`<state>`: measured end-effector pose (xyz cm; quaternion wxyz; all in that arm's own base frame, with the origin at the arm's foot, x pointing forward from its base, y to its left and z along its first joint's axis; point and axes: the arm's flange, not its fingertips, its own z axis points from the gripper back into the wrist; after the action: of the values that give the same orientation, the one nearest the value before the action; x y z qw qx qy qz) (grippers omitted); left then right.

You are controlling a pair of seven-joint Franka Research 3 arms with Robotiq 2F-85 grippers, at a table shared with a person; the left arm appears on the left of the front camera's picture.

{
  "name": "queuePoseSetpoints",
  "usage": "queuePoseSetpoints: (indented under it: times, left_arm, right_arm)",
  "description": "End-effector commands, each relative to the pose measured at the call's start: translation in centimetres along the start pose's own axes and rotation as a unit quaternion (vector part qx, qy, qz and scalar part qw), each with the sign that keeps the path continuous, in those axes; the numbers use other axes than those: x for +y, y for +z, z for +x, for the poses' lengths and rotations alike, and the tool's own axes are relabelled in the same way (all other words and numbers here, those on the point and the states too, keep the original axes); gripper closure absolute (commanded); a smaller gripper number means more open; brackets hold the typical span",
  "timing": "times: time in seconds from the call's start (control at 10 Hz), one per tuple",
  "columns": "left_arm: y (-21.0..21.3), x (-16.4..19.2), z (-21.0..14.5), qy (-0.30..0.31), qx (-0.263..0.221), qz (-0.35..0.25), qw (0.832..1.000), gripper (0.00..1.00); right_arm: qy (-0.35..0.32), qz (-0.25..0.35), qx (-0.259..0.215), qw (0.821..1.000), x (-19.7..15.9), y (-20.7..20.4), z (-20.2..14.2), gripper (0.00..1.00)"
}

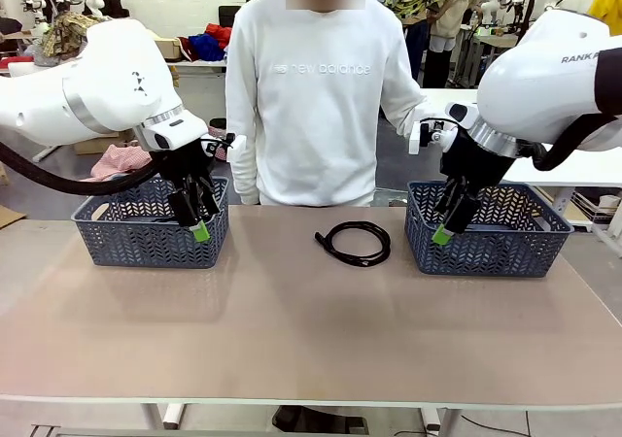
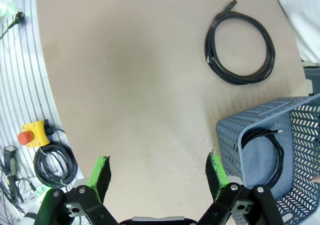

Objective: Organize the cables according to human instructions.
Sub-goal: Pick up a bundle of cables and place it in the basket indicated by the human.

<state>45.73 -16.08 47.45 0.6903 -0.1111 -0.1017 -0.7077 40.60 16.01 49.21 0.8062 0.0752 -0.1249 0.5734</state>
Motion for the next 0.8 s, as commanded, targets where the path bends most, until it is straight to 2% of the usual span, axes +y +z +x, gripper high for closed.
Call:
queuePoseSetpoints:
  times: [0.0, 0.4, 0.7]
  left_arm:
    - [0.1, 0.0, -0.1, 0.001, -0.001, 0.004, 1.0, 0.0]
    - [0.1, 0.0, -0.1, 0.001, -0.001, 0.004, 1.0, 0.0]
    - [0.1, 0.0, -0.1, 0.001, -0.001, 0.004, 1.0, 0.0]
  right_arm:
    - [-0.019, 0.009, 0.016, 1.0, -0.5, -0.2, 1.4, 0.0]
    - [-0.102, 0.038, 0.057, 0.992, -2.2, -1.9, 7.1, 0.0]
    - [-0.149, 0.027, 0.092, 0.984, -3.4, -4.3, 11.3, 0.0]
